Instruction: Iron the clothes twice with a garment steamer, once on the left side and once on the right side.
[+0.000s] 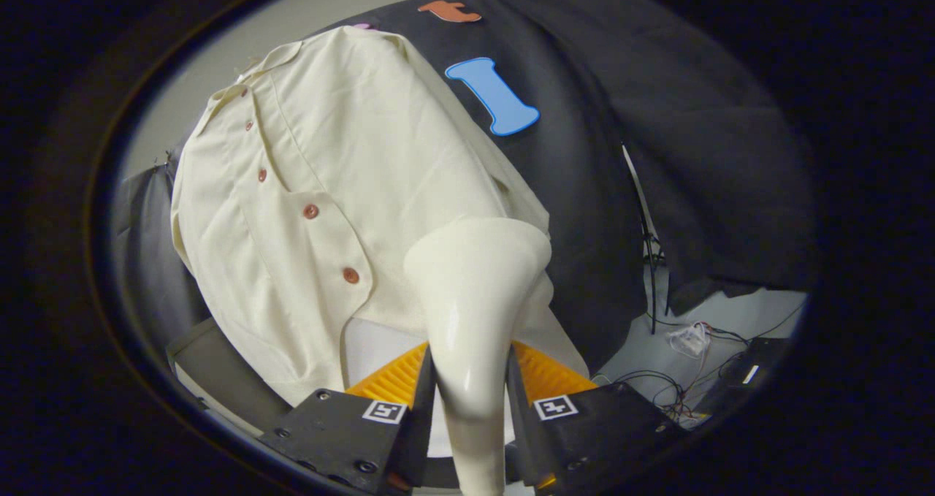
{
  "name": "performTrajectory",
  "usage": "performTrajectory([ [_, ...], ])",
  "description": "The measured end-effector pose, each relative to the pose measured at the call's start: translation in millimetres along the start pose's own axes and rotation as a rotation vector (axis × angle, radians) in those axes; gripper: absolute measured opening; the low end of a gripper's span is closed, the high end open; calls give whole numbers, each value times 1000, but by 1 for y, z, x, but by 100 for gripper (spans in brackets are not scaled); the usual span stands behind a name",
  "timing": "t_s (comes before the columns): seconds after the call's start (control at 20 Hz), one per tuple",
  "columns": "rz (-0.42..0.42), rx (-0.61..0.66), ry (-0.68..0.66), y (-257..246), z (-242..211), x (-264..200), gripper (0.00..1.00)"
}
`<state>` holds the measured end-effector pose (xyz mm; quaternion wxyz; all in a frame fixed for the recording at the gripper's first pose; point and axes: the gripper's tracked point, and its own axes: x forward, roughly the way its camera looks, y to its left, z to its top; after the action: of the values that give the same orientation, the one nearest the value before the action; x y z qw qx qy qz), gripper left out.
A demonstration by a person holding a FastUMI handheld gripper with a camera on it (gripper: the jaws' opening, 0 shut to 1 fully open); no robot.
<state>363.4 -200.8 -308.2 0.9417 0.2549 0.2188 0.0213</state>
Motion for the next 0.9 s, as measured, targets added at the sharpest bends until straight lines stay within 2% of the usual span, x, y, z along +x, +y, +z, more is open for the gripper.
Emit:
performTrajectory([
  [0.35, 29, -22, 13, 22, -12, -22, 49],
  [0.7, 64, -65, -34, 71, 13, -80, 49],
  [0.9, 49, -127, -97, 98, 37, -123, 49],
])
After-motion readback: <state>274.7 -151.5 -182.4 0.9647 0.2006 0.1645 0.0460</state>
